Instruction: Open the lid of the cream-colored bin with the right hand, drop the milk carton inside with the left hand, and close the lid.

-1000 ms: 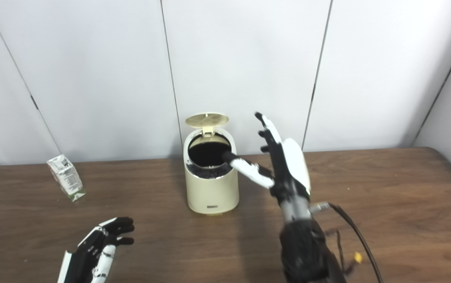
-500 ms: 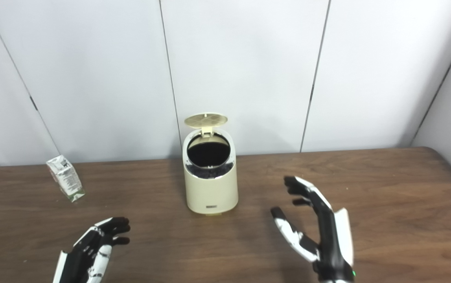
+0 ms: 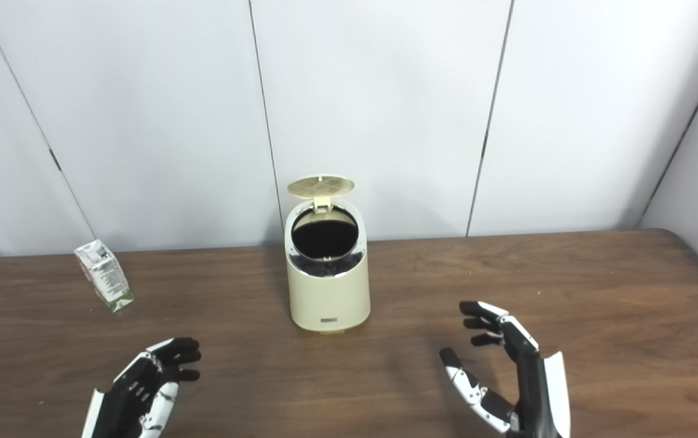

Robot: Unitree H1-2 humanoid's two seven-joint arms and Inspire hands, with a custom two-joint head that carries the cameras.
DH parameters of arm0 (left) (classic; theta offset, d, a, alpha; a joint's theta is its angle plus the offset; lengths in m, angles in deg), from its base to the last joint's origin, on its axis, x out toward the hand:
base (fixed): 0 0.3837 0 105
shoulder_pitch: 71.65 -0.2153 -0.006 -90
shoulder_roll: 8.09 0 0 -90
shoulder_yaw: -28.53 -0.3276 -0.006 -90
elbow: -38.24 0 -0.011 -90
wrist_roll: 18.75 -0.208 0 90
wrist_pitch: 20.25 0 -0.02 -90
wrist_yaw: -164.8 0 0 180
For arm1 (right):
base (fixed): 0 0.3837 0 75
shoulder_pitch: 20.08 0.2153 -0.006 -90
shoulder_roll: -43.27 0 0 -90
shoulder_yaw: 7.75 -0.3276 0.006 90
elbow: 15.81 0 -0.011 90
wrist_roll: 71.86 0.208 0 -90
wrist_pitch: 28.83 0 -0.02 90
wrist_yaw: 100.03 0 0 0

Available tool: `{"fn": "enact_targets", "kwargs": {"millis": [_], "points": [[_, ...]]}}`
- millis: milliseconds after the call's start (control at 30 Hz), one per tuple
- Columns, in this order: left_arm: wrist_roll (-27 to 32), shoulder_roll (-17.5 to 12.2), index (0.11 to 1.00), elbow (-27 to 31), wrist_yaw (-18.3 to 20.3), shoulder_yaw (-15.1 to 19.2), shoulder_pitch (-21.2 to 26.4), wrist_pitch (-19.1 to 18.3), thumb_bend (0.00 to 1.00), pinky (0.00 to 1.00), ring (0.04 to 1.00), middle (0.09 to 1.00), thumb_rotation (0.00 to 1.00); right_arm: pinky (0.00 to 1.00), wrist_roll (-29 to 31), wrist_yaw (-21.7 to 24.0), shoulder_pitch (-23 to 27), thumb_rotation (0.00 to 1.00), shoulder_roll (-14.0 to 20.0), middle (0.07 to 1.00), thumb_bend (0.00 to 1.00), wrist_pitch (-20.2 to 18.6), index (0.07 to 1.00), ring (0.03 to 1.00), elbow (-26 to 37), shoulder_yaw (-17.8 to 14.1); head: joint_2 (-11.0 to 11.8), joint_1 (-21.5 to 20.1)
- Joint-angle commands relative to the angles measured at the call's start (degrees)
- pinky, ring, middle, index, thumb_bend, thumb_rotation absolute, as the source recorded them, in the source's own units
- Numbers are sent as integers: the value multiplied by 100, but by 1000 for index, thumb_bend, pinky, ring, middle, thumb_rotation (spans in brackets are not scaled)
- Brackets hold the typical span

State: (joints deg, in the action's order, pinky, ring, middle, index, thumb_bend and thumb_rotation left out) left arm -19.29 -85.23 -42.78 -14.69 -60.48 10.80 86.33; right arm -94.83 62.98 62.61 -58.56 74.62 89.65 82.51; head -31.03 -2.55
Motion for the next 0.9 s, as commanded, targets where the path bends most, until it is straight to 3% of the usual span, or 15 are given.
{"fn": "enact_targets", "kwargs": {"millis": [0, 100, 167, 267, 367, 500, 567, 667, 700, 767, 867], "points": [[-98, -2, 724, 207, -24, -2, 60, 134, 241, 637, 727, 744, 438, 552, 77, -9, 72, 146, -20, 702, 220, 287, 679, 663, 94, -55, 24, 32], [-502, 54, 713, 235, -189, 29, 54, 252, 280, 603, 705, 729, 320, 558, 90, -5, 51, 186, 42, 702, 226, 335, 673, 666, 18, -131, 83, 201], [-820, 89, 702, 366, -357, 119, 54, 344, 412, 577, 681, 708, 186, 535, 69, -9, 41, 219, 96, 694, 230, 364, 665, 655, -29, -201, 106, 274], [-1204, 119, 659, 682, -629, 333, 93, 506, 543, 507, 622, 641, 134, 564, 208, 43, 9, 262, 185, 698, 231, 406, 674, 671, -81, -316, 156, 418], [-1385, 118, 612, 980, -760, 539, 145, 402, 529, 464, 559, 573, 142, 607, 350, 96, -7, 273, 242, 705, 229, 467, 682, 696, -149, -427, 209, 579], [-1547, 77, 500, 1042, -888, 793, 235, 94, 504, 390, 476, 511, 73, 583, 565, 139, -24, 265, 378, 700, 236, 699, 669, 686, -348, -553, 288, 925], [-1556, 23, 492, 1037, -963, 1021, 315, -239, 505, 361, 451, 506, 67, 579, 588, 193, -46, 316, 466, 704, 235, 729, 678, 683, -450, -607, 315, 1135], [-1642, 6, 493, 1161, -1047, 1264, 443, -778, 508, 385, 477, 533, 65, 583, 689, 281, -62, 357, 587, 713, 226, 758, 691, 688, -589, -694, 364, 1462], [-1698, -36, 605, 1175, -1100, 1350, 521, -891, 622, 430, 521, 580, 87, 581, 702, 296, -65, 334, 626, 715, 221, 770, 689, 687, -645, -721, 375, 1537], [-1822, -97, 695, 1163, -1213, 1465, 643, -990, 721, 482, 577, 638, 134, 581, 751, 322, -69, 345, 702, 717, 218, 839, 687, 688, -755, -775, 402, 1688], [-1960, -168, 703, 1000, -1556, 1667, 864, -866, 746, 507, 598, 652, 180, 589, 892, 350, -61, 328, 820, 717, 213, 1055, 681, 695, -944, -832, 427, 1869]]}}
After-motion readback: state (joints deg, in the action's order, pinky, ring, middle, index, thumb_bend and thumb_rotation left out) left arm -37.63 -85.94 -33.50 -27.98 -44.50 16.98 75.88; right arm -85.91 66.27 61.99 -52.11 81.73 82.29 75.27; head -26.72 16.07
